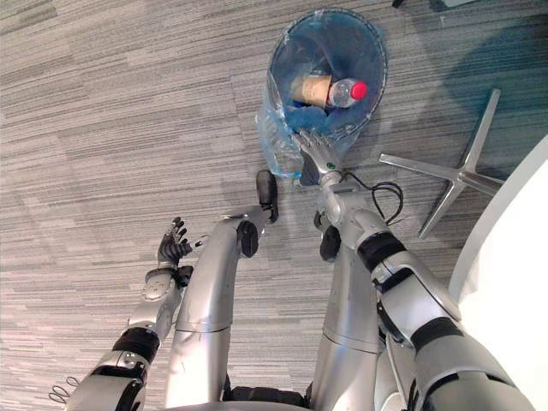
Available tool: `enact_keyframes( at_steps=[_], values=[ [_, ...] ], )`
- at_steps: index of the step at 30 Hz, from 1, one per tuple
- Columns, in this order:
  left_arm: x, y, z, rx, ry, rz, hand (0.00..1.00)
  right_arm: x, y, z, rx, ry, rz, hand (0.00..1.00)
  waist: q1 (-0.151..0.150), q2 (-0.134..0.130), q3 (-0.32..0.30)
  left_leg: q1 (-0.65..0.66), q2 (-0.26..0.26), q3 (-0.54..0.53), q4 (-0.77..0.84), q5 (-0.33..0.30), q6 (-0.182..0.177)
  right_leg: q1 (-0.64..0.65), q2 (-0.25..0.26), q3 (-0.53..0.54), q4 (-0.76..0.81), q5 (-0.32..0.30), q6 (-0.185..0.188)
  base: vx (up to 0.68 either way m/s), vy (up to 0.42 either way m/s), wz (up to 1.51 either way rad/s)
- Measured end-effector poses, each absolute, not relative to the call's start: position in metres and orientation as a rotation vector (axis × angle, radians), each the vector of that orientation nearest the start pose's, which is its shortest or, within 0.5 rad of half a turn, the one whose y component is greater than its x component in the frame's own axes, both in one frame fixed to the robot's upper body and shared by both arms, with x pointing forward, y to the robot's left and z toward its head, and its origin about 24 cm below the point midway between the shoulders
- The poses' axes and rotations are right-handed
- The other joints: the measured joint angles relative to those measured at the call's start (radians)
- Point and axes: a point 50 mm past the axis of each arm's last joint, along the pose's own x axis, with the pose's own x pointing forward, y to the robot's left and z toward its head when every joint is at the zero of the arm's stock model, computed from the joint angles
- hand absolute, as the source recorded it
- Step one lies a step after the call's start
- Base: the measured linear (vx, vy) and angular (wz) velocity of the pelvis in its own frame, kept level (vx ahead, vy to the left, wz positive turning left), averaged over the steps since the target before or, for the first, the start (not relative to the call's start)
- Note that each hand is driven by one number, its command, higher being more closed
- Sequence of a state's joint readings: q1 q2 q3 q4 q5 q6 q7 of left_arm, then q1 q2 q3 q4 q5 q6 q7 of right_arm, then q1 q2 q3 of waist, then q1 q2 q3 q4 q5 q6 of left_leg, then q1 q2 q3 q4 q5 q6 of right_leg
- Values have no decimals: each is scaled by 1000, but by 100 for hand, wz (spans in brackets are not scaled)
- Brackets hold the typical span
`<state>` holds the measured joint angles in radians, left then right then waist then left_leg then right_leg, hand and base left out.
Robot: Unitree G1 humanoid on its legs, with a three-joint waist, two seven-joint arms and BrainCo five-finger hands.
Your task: Gather rubbish on tea table into small bin, then transfer packed bag to large trash can.
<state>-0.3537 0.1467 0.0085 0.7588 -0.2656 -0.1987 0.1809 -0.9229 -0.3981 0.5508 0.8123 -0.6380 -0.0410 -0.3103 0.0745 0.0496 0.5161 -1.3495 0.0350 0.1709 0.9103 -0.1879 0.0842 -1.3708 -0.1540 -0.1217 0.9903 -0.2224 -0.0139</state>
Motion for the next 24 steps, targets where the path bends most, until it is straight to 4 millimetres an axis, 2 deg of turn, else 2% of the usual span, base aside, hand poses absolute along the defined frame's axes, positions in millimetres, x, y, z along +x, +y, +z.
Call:
enact_keyframes(
  at_steps=[8,16,20,24],
  values=[
    [307,190,-9,-93,203,249,0,393,-128,138,-1286,-345,46,100,0,0,0,-4,12,-4,11,1,-2,-2,14,-2,3,-3,-6,-48,22,-3],
    [306,193,-9,-104,215,268,0,392,-126,148,-1182,-372,22,100,-2,0,0,-5,28,-5,28,0,-3,-2,27,-4,11,-3,-7,-49,17,-4],
    [306,195,-10,-106,220,274,0,383,-121,156,-1034,-424,-8,100,-4,0,0,-4,36,-6,38,0,-3,-1,34,-4,18,-2,-8,-55,17,-4],
    [305,199,-12,-115,241,295,0,373,-110,155,-930,-452,15,100,-5,-1,0,19,51,-6,52,1,-2,26,47,-4,17,0,-12,-37,15,-10]
  ],
)
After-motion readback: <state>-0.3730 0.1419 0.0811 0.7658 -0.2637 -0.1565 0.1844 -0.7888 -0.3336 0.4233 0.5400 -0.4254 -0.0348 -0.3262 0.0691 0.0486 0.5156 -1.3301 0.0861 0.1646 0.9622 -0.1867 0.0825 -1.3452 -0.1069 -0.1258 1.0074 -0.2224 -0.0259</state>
